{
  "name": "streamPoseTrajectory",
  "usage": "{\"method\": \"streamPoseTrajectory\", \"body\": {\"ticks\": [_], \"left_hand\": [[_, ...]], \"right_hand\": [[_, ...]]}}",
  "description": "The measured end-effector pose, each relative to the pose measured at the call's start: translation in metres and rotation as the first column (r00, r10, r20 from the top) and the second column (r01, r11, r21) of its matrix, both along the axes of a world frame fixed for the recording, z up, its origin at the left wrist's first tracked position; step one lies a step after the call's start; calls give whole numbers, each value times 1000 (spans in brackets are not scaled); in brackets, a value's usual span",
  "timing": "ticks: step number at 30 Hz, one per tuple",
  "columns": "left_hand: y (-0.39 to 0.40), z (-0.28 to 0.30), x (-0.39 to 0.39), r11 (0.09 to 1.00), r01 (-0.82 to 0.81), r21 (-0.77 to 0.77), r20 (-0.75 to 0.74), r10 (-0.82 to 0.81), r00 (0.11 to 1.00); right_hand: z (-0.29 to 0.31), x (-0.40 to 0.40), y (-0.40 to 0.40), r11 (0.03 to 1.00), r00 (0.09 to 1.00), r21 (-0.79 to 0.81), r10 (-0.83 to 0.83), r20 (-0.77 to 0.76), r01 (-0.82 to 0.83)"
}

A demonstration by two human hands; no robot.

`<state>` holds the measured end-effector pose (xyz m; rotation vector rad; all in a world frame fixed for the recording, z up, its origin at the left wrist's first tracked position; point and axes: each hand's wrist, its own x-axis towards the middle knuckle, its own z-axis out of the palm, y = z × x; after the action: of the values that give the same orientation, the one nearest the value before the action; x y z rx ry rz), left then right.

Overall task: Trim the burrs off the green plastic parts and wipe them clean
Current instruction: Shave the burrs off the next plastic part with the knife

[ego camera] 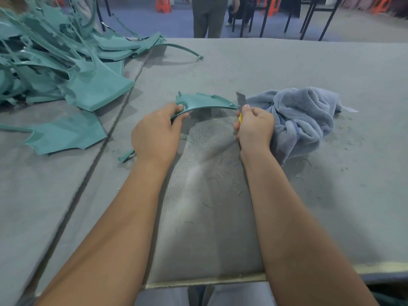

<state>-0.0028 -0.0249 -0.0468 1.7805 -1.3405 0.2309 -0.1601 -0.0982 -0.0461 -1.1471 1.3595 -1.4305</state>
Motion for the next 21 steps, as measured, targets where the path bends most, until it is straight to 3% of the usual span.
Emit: {"method": "streamPoseTrajectory", "body": {"ticks": [8, 21], "left_hand": [[0, 1, 0, 999, -23, 26, -36, 24, 999], [-1, -1, -1, 999, -31, 26, -13, 32, 999]], "right_hand": [[-7, 3, -7, 1000, 984, 31, 3, -180, 2], [-2, 5, -3, 985, 965, 72, 170, -198, -159]]}}
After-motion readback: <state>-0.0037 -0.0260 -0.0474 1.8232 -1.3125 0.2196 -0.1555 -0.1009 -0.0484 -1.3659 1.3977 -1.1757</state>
